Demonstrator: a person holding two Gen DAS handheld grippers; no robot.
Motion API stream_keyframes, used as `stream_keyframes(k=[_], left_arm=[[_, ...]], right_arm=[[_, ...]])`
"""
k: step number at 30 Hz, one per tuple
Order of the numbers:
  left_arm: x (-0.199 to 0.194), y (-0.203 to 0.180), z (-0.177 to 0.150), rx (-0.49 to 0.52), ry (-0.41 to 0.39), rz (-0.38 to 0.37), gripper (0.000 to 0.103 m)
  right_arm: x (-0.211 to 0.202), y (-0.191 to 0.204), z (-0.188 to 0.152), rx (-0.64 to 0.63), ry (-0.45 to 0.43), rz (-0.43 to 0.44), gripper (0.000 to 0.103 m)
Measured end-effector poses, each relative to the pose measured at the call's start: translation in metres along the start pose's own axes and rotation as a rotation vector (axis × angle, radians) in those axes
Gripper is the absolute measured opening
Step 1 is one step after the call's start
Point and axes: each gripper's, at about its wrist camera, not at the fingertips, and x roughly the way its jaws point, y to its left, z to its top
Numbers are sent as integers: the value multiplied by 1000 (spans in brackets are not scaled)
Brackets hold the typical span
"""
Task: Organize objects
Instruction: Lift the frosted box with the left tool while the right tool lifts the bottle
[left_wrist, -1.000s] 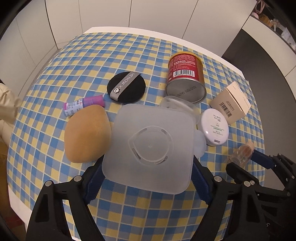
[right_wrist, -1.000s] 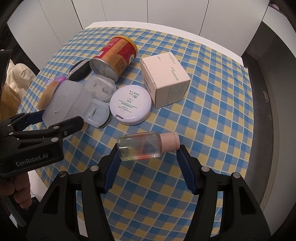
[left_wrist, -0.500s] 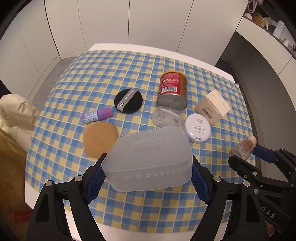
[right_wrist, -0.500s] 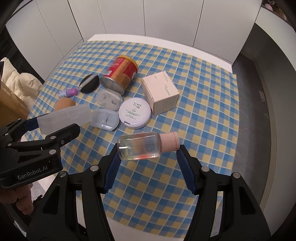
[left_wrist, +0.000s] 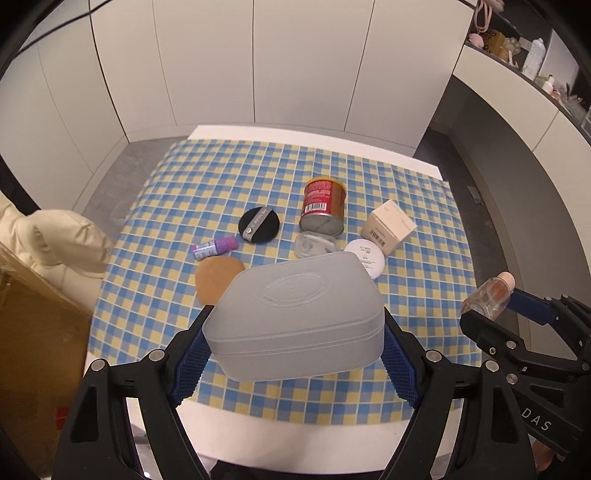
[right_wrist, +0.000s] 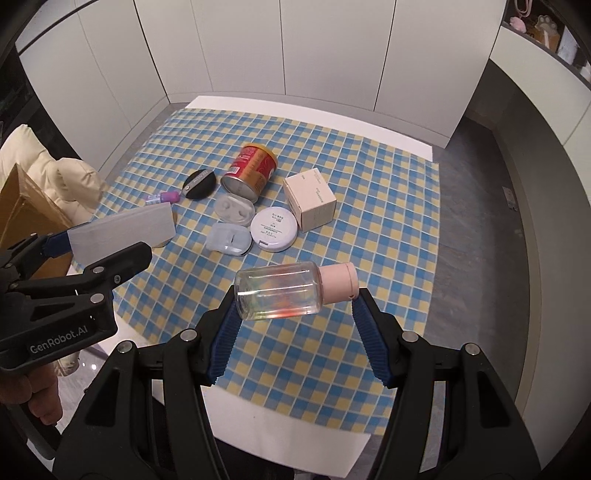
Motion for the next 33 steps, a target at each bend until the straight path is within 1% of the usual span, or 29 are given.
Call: stream_keyframes(k=[7,10,14,17,22,25,27,29,31,33], left_arm=[[-30,-8,-12,15,-28,17,82],[-42,-12,-17,21,-42,9,83],[-58,-16,-23,42,-71,16,83],[-70,-15,-27,37,-88,12,82],[-85,-11,-33,33,-123,25,82],[-93,-9,-35,27,-157,31,82],[-97,-6,-35,26,-173,38,82],[-99,-5,-36,26,-183,46,82],[-100,-2,-38,15,-182,34,82],[-101,0,-39,24,-192,32,82]], right_arm=[[-27,-1,-12,18,-28,6,63],[-38,-2,-16,26,-41,9,63],[-52,-2,-22,26,-60,6,63],[-60,-2,-26,25,-75,3,63],[-67,-3,-33,30,-89,2,63],[-69,-4,-36,12,-92,-25,63],[-72,-6,-35,14,-99,-24,63],[-75,-8,-34,21,-108,-21,63],[-77,-11,-33,28,-118,-18,63],[-78,-13,-31,36,-122,-16,63]])
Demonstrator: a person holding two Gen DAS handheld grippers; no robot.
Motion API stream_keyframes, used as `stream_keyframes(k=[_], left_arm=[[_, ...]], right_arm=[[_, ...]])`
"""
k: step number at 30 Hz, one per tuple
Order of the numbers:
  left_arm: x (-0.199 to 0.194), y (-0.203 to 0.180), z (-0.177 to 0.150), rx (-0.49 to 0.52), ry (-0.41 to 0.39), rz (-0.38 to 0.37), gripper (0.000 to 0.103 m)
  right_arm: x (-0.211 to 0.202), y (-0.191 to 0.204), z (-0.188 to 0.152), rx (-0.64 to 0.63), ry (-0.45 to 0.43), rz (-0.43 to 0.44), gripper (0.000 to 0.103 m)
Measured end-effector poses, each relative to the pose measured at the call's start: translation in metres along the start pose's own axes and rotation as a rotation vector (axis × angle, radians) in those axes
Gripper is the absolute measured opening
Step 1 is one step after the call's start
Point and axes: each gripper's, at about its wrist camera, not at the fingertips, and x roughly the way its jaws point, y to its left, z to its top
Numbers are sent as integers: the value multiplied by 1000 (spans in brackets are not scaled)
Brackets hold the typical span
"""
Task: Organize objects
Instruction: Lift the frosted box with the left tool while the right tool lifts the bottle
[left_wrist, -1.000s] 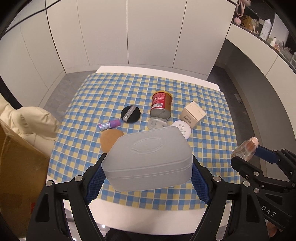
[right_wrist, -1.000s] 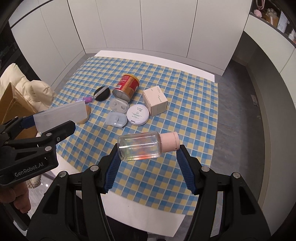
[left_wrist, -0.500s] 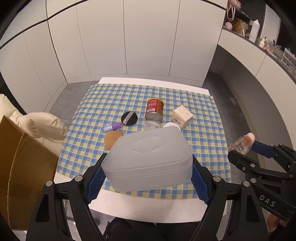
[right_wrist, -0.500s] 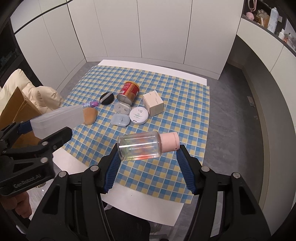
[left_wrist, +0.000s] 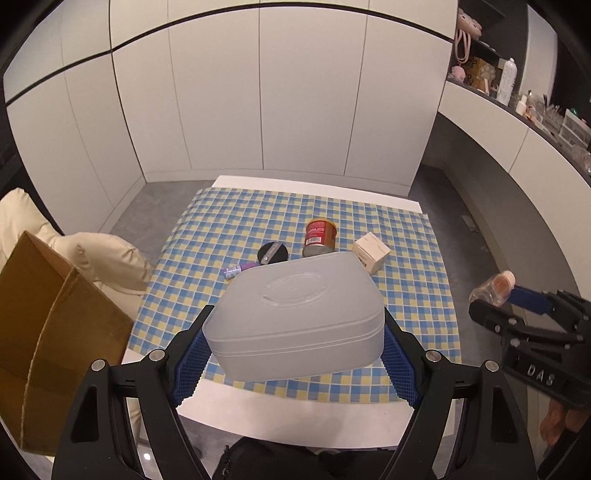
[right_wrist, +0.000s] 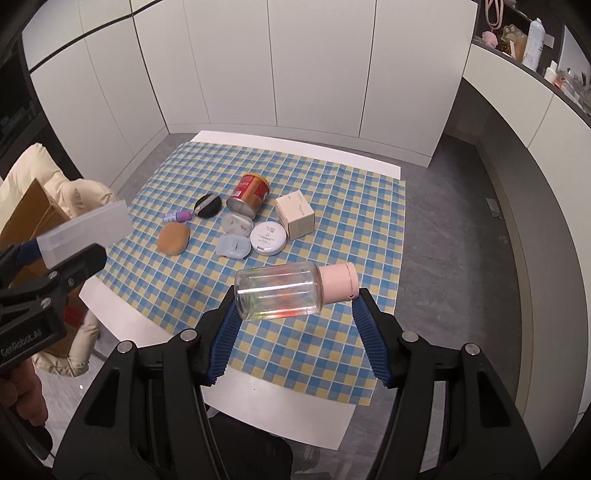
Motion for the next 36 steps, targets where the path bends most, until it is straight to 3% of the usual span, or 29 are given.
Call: stream_keyframes(k=[9,36], left_arm=[[-10,3,2,-8,-34,-11,82],[-3,33,-1,-69,-29,17,83]], right_arm=[[4,0,5,-6,-4,0,63],[8,42,22,-49,-42,61,63]])
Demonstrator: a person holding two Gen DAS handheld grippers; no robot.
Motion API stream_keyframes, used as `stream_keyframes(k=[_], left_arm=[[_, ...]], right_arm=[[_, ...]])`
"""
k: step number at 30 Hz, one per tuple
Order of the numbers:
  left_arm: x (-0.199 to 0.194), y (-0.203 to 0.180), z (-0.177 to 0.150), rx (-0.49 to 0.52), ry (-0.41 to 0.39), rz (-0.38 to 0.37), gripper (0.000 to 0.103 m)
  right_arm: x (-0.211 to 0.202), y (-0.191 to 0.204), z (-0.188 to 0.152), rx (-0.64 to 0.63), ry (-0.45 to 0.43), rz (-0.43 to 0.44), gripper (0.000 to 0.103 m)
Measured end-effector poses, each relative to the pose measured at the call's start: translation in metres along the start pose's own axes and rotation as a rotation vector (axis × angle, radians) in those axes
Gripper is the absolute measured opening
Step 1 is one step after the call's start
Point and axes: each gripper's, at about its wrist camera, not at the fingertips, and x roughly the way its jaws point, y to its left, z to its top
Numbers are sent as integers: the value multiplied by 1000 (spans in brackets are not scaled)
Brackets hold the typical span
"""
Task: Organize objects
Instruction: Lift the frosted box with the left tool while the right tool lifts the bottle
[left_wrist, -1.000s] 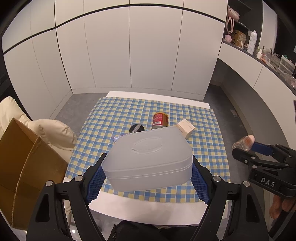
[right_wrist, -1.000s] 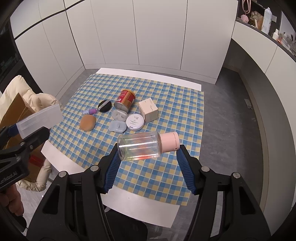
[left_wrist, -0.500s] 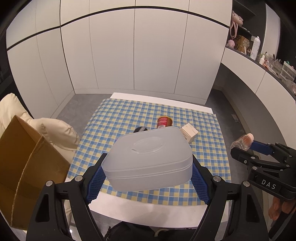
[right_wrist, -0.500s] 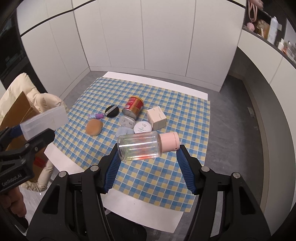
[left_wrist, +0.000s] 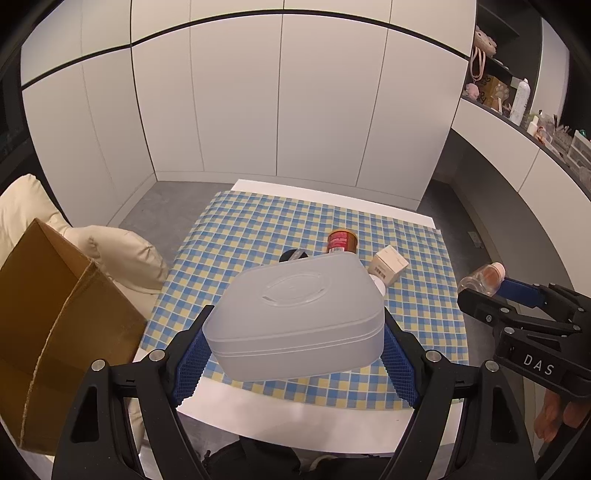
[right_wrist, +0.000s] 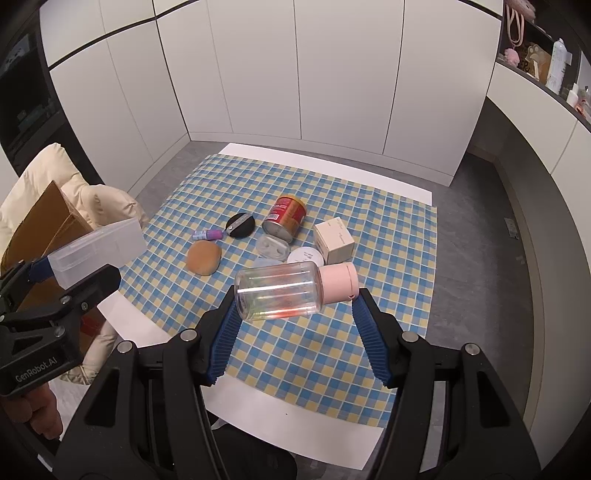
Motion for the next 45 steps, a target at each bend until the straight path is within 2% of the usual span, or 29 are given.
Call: stream_keyframes(k=[37,45], left_arm=[[-5,63,-5,-88,-32,102,83],[-12,88,-8,-127,-47,125,83]], right_arm=[[15,64,20,-80,-24,47,63],[18,86,27,-109,-30,62,63]])
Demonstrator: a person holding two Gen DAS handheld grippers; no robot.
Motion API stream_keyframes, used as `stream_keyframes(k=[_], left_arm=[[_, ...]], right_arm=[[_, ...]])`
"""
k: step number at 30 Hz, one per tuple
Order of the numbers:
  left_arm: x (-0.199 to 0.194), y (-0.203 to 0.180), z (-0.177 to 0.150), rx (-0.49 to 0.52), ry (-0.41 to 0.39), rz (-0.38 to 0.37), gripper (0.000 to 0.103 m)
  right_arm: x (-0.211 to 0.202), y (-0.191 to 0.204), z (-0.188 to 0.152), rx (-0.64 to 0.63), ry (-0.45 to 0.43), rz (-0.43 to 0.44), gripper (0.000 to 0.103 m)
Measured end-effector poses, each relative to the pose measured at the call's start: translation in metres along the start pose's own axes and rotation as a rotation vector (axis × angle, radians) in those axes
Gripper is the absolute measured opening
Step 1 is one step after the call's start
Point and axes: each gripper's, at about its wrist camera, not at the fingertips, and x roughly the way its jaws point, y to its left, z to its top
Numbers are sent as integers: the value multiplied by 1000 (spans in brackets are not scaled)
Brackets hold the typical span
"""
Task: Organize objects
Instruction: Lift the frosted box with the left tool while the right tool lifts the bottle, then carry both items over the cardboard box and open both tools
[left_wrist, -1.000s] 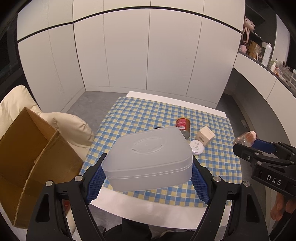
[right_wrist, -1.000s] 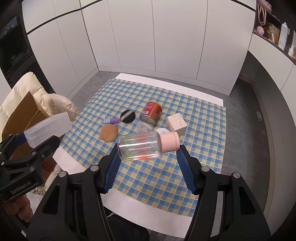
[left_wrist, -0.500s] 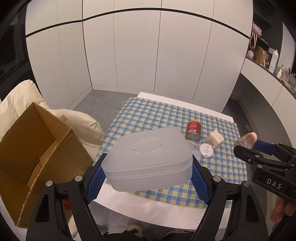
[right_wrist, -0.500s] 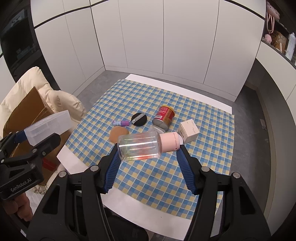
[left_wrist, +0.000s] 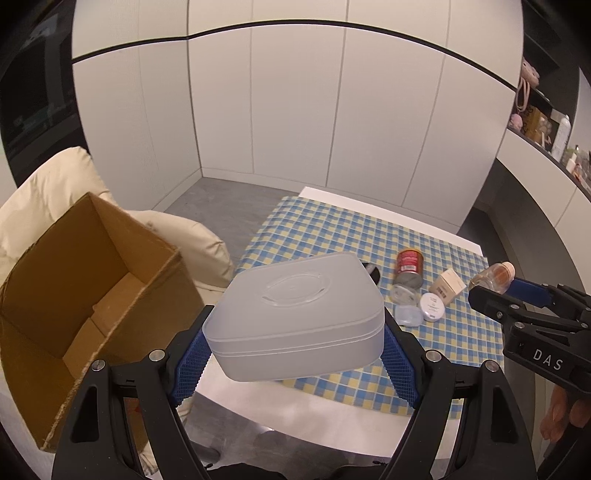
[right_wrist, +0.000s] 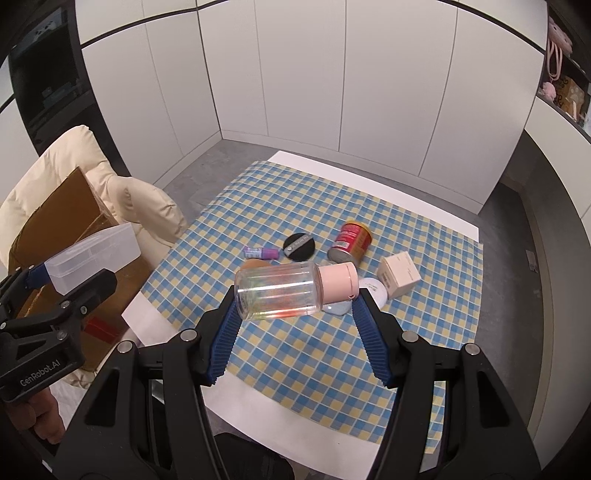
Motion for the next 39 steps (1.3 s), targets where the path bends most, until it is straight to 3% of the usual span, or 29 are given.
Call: stream_keyframes(k=[39], left_arm=[[-25,122,-14,-169,-38,168,83]], right_arm=[[24,127,22,-160,0,120,63]])
